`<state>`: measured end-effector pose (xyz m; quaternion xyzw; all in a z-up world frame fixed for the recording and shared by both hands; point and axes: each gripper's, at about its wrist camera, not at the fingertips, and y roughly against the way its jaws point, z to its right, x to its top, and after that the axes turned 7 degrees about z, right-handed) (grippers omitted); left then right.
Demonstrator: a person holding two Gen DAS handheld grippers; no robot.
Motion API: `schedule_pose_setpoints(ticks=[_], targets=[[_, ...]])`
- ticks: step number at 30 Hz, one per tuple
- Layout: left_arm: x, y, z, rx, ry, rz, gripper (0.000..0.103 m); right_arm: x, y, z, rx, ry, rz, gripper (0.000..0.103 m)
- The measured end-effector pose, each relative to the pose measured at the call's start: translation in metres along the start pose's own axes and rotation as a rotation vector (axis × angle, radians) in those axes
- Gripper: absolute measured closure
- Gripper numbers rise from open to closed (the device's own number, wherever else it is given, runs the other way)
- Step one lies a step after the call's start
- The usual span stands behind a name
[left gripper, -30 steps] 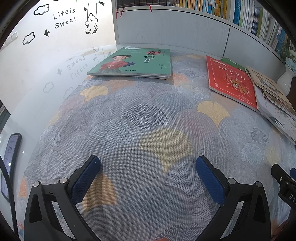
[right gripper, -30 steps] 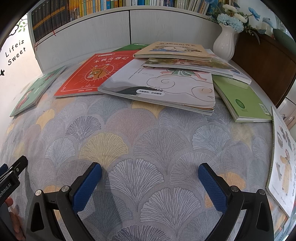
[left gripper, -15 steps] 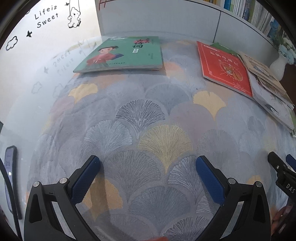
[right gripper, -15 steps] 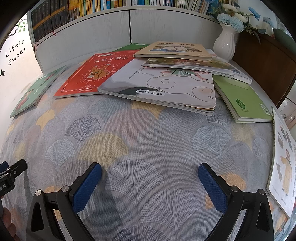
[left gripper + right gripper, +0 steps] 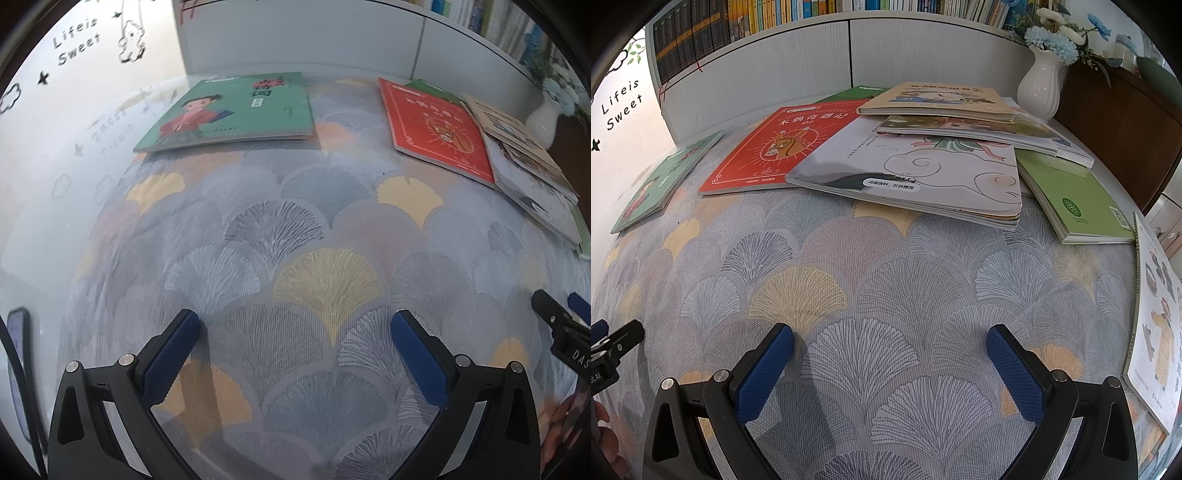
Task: Organize books
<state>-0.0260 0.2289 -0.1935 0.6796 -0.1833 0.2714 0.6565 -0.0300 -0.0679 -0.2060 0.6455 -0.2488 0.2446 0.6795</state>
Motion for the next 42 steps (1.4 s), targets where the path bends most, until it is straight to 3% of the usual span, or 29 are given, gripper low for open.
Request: schedule_pose_setpoints(ticks=[10,18,42], targets=[[0.001,-0.002,0.000,-0.039,-0.052,0.047,0.000,0.000,-0.001,-0.001,0.002,-0.004,0.002,0.000],[-0.010,0.005,0.001,-0.001,-0.006,0.108,0.000,-0.001,0.000,-0.001,0.003,-0.008,0.002,0.000],[-0.010,0.005,0.000,0.021,0.021,0.109,0.000,-0.002,0.001,-0.001,0.003,-0.009,0.003,0.000]])
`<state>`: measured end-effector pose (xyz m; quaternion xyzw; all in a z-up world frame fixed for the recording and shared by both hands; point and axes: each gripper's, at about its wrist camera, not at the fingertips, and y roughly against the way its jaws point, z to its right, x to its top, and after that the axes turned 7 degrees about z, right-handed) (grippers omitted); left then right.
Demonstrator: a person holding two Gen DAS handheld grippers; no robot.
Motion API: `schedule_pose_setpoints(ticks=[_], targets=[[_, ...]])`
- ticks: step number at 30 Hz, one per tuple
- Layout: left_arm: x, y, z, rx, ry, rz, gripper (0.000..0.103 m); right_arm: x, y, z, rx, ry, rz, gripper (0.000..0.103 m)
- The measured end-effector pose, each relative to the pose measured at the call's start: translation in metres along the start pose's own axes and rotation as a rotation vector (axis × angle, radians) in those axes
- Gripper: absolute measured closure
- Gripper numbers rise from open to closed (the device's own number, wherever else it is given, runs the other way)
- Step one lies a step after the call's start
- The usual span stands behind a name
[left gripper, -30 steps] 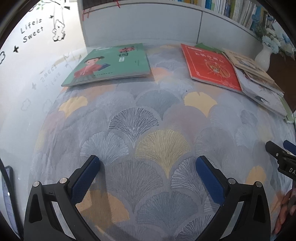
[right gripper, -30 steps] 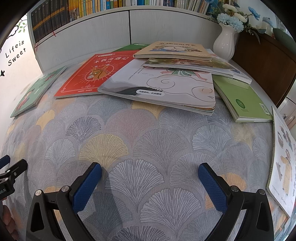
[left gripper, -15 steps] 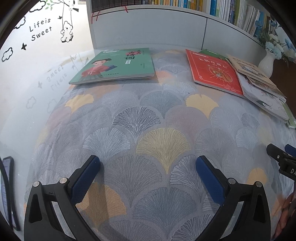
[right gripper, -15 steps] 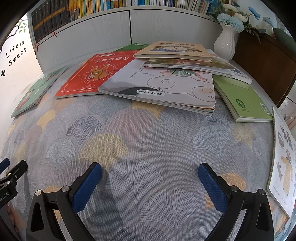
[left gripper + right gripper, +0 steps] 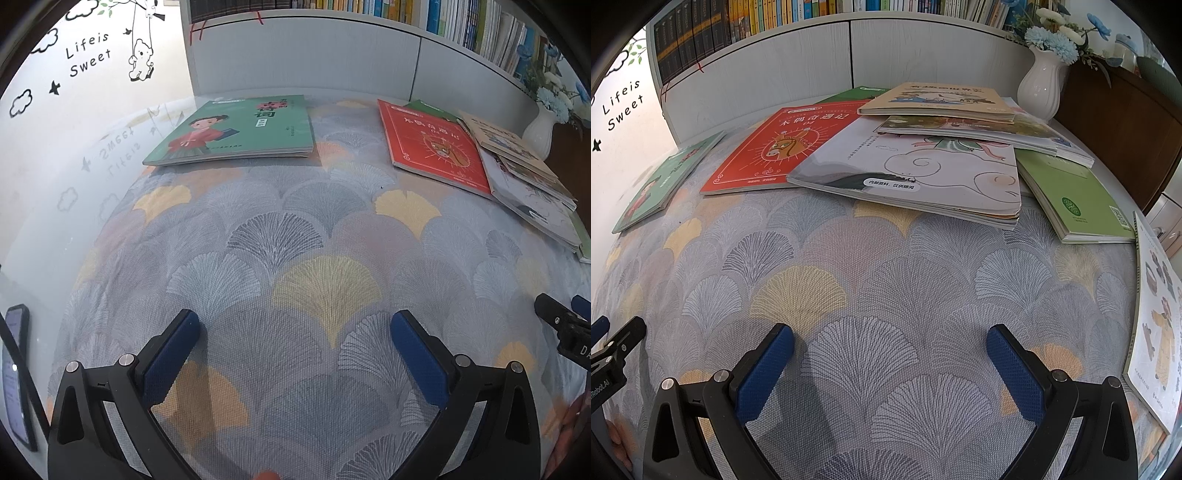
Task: Organize books
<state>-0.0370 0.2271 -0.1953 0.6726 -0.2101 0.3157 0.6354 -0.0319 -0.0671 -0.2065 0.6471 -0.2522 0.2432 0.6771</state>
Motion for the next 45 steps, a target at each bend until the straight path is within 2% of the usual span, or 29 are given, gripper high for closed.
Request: schedule_pose_setpoints(ticks=[4,8,11,14,22,32,36,42,45], targets=[[0.002,-0.001,-0.002,-0.027,-0.027,-0.029,0.000,0.000,0.000,0.000,0.000,0.001,0.000,0.000],[0.014,-0.008,-0.005,-0.074,-0.060,-0.156,0.000,0.000,0.000,0.000,0.000,0.001,0.000,0.000],[0.024,-0.018,-0.003,-0.072,-0.073,-0.268,0.000,0.000,0.000,0.000,0.001,0.001,0.000,0.000],[0.028,-0.022,-0.002,-0.070,-0.076,-0.305,0.000,0.000,0.000,0.000,0.001,0.001,0.000,0.000],[0.030,-0.025,0.001,-0.067,-0.092,-0.315,0.000,0.000,0.000,0.000,0.001,0.001,0.001,0.000],[0.026,-0.020,-0.001,-0.070,-0.080,-0.266,0.000,0.000,0.000,0.000,0.001,0.001,0.001,0.000],[0.026,-0.020,-0.004,-0.084,-0.087,-0.281,0.000,0.000,0.001,0.001,0.002,0.001,0.001,0.000],[0.026,-0.021,0.000,-0.061,-0.084,-0.266,0.000,-0.001,0.002,0.001,0.002,0.000,0.001,0.000],[0.029,-0.024,0.000,-0.066,-0.086,-0.296,0.000,-0.001,0.002,0.001,0.002,0.000,0.000,0.000]])
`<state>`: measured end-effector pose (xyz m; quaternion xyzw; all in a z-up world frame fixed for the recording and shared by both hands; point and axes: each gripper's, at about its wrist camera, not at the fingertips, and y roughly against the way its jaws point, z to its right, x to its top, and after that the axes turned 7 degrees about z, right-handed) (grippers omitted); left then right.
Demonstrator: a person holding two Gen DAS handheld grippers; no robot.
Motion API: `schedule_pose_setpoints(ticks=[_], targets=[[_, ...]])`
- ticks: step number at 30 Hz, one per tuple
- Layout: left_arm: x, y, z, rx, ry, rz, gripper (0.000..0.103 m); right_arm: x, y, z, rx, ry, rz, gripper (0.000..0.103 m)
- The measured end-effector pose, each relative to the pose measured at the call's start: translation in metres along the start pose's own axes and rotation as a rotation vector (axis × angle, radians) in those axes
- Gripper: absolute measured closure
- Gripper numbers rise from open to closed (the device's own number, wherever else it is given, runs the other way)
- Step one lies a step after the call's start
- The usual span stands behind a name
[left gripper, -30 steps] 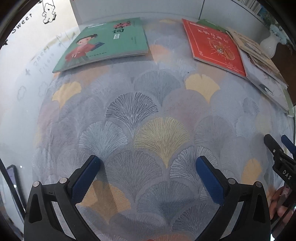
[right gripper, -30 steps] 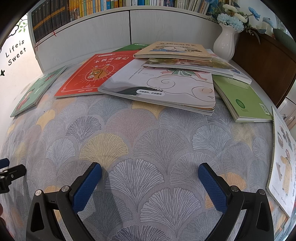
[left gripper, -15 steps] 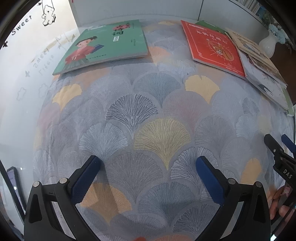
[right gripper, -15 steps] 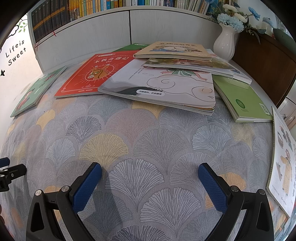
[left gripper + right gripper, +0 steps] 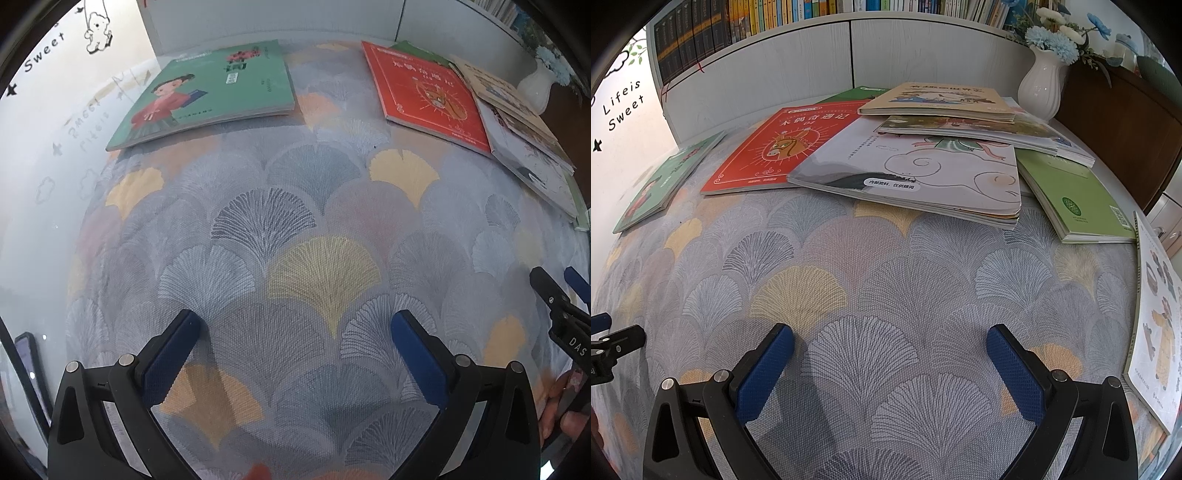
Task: Organize books
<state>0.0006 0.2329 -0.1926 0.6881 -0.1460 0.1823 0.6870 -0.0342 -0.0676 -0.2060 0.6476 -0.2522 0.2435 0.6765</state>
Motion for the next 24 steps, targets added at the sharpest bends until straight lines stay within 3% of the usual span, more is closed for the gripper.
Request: schedule_pose_setpoints(ticks=[5,9,12,15,19,21,22,24], targets=[[0.007,-0.002,0.001,0.013,0.003,-0.061,0.000,0.001,-0.001,-0.001,0.005,0.008,-0.020,0.000],[0.008,-0.001,0.007,0.033,0.007,-0.122,0.000,0.005,0.002,0.002,0.026,0.011,-0.128,0.000],[0.000,-0.001,0.005,0.021,0.066,-0.181,0.000,0.008,0.013,0.012,0.057,-0.009,-0.166,0.000],[-0.009,0.005,0.004,0.030,0.083,-0.109,0.000,0.019,0.037,0.027,0.046,0.003,-0.093,0.000],[-0.007,0.009,0.007,0.085,0.104,-0.142,0.001,0.039,0.055,0.049,0.029,0.007,-0.030,0.000],[0.005,0.017,0.023,0.153,0.048,-0.113,0.001,0.048,0.061,0.064,0.036,-0.017,-0.012,0.000],[0.014,0.028,0.041,0.166,-0.012,-0.062,0.001,0.053,0.064,0.073,0.034,-0.033,-0.003,0.000],[0.030,0.045,0.074,0.090,-0.092,0.010,0.001,0.061,0.071,0.095,0.024,-0.066,0.016,0.000]])
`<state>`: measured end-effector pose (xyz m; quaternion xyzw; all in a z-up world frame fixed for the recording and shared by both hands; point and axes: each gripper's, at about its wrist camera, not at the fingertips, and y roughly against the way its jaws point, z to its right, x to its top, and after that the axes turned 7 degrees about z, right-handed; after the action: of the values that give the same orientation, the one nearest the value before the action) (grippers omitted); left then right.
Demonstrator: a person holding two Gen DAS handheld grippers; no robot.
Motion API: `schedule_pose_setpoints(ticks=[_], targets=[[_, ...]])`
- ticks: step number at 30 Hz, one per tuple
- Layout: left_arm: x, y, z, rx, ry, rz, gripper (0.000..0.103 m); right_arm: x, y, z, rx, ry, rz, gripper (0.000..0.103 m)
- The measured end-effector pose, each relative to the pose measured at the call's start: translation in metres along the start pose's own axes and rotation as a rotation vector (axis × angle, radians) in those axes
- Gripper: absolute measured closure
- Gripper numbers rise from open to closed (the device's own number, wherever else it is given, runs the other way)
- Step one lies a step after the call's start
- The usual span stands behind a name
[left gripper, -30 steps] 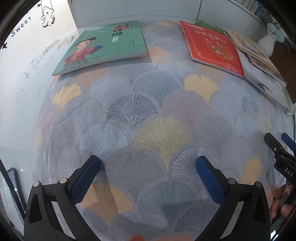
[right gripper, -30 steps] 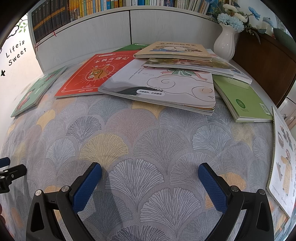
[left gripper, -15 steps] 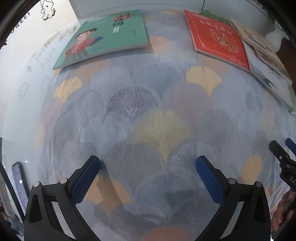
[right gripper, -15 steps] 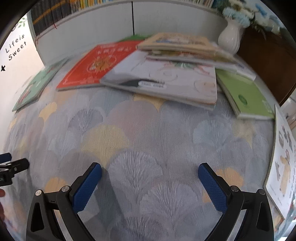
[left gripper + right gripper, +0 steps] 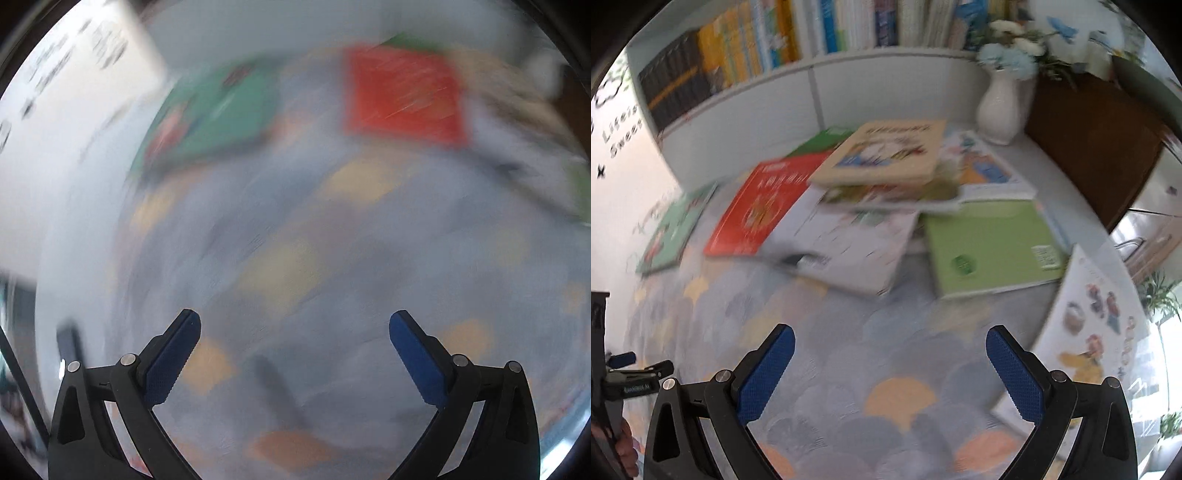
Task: Organize books
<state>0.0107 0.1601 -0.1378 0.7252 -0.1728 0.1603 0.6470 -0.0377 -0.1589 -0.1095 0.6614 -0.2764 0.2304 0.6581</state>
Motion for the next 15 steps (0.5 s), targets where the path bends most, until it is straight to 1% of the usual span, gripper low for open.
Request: schedule_pose_setpoints(ticks=[2,3,4,5,6,7,8,9,11,12,13,14,15], targets=[[0.020,0.019,0.038,-0.098,-0.078,0.070,0.001,0.004,0.004,0.026,-0.018,-0.045,-0.003,0.000],[0.030,0.029,0.063,-0.164,-0.119,0.104,0.001,0.003,0.008,0.041,-0.032,-0.072,-0.008,0.000],[0.039,0.035,0.088,-0.233,-0.149,0.121,0.001,0.001,0.011,0.056,-0.049,-0.100,-0.012,0.000],[0.043,0.039,0.108,-0.291,-0.168,0.126,0.001,-0.005,0.016,0.081,-0.089,-0.149,-0.019,0.000],[0.049,0.041,0.135,-0.371,-0.198,0.123,0.001,-0.011,0.021,0.102,-0.121,-0.184,-0.026,0.000],[0.053,0.042,0.156,-0.430,-0.230,0.110,0.001,-0.016,0.024,0.117,-0.146,-0.210,-0.033,0.000],[0.053,0.041,0.182,-0.468,-0.270,0.094,0.001,-0.026,0.028,0.143,-0.190,-0.254,-0.054,0.000],[0.052,0.041,0.209,-0.508,-0.314,0.089,0.001,-0.033,0.031,0.162,-0.215,-0.288,-0.074,0.000],[0.050,0.041,0.251,-0.573,-0.393,0.091,0.001,-0.053,0.037,0.195,-0.245,-0.364,-0.113,0.001],[0.048,0.038,0.273,-0.599,-0.427,0.073,0.003,-0.060,0.038,0.207,-0.244,-0.394,-0.131,0.007],[0.045,0.034,0.290,-0.627,-0.445,0.050,0.006,-0.066,0.037,0.216,-0.235,-0.421,-0.147,0.017],[0.042,0.033,0.305,-0.658,-0.454,0.024,0.006,-0.073,0.037,0.223,-0.217,-0.447,-0.162,0.023],[0.041,0.025,0.316,-0.674,-0.461,-0.002,0.006,-0.079,0.035,0.228,-0.197,-0.470,-0.176,0.031]])
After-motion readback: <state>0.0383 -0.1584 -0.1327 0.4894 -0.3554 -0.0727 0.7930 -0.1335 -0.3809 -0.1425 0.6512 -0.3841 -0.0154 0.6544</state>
